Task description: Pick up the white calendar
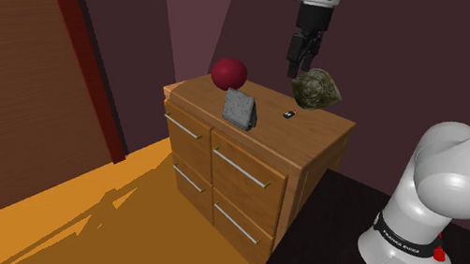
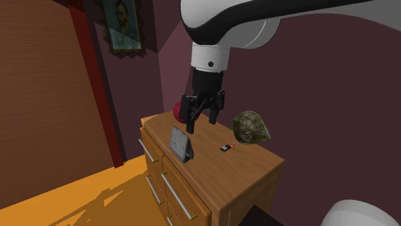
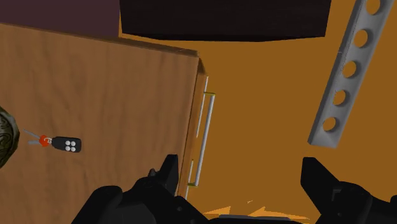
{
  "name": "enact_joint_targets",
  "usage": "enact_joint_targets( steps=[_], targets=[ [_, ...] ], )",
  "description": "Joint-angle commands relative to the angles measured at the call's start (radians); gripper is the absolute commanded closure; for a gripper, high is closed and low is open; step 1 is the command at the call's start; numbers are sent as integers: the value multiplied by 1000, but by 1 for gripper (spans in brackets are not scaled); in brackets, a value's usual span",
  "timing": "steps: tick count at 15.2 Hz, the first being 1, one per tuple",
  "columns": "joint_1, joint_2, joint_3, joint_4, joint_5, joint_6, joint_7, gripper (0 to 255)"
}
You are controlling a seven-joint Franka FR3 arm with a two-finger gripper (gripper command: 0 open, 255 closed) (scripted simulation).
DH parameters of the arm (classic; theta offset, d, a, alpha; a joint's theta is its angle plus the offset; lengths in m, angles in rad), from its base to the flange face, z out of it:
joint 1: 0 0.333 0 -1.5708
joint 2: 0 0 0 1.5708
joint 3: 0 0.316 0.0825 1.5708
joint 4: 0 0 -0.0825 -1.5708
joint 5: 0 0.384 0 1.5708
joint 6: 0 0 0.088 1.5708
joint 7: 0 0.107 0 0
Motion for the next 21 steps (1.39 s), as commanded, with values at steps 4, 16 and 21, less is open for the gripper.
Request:
enact_joint_targets(
  steps=[4,16,21],
  targets=[
    [-11,152,-33,6,4,156,-6,0],
    [-30,564,-115,159,80,429,-56,0],
    [-46,724,-135,259,137,490,-86,0]
  ],
)
